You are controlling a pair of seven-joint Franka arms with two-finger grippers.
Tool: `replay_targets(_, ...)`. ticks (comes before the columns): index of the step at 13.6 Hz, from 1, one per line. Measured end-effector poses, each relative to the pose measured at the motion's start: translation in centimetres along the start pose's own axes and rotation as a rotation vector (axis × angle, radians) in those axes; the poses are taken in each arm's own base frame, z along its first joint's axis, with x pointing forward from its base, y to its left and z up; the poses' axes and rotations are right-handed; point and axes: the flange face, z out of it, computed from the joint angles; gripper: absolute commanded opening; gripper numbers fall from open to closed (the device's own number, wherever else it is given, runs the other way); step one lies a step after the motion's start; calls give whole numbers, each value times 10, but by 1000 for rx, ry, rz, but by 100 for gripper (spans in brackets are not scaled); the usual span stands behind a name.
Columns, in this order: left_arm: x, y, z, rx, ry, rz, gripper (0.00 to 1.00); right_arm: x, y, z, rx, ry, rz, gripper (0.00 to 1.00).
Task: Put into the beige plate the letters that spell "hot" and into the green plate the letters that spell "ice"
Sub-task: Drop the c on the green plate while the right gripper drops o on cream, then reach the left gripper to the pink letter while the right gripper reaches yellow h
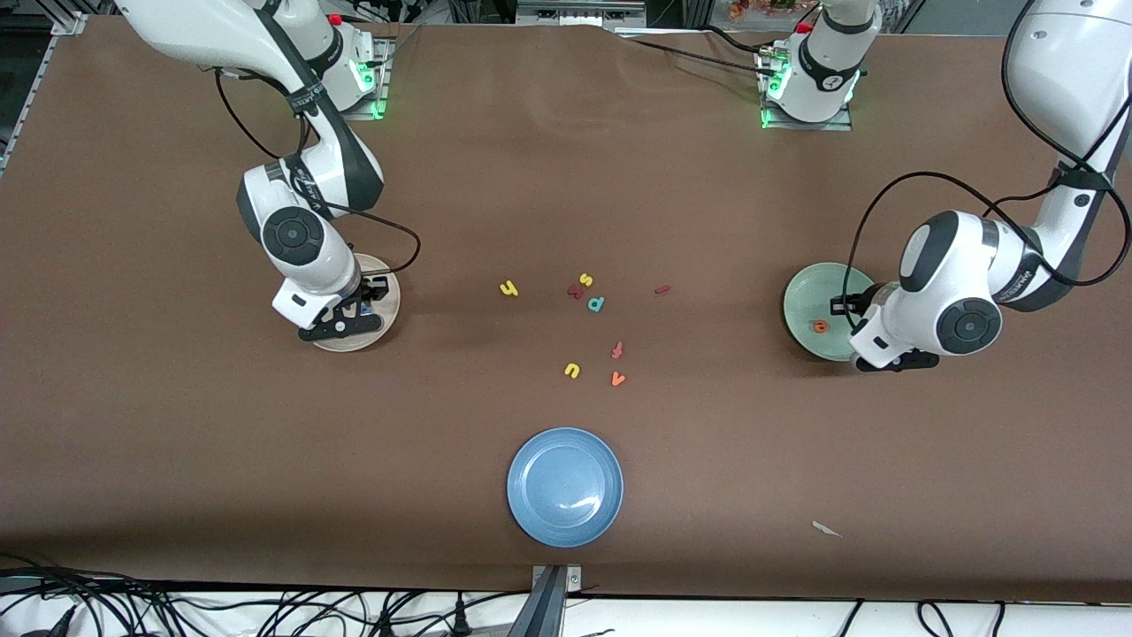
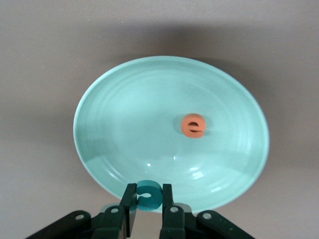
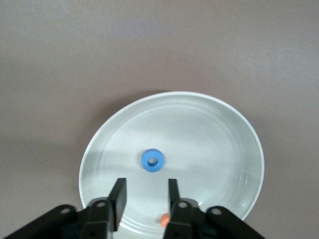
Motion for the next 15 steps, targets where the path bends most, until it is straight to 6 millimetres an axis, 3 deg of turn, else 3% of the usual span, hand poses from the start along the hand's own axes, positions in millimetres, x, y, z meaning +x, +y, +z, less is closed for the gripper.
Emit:
replay_targets(1, 1, 0, 11, -10, 7, 5, 45, 0, 0, 0, 3, 0, 5, 78)
replay_targets(3, 2, 3, 26, -22, 10, 14, 100, 0, -2, -2, 31, -1, 42, 78)
replay_targets(6, 2, 5, 21, -24, 21, 16, 100, -2, -21, -11, 71, 5, 100, 78)
replay_targets(8, 0, 15, -3, -17, 34, 30, 100, -4, -44, -18, 78, 16, 131, 78)
replay_targets(12, -23, 75, -86, -56, 80, -29, 100, -10, -115, -37, 108, 85, 224, 78)
replay_targets(15, -48, 135, -103, -89, 87, -101, 100, -18, -178, -45, 139, 111, 321, 78)
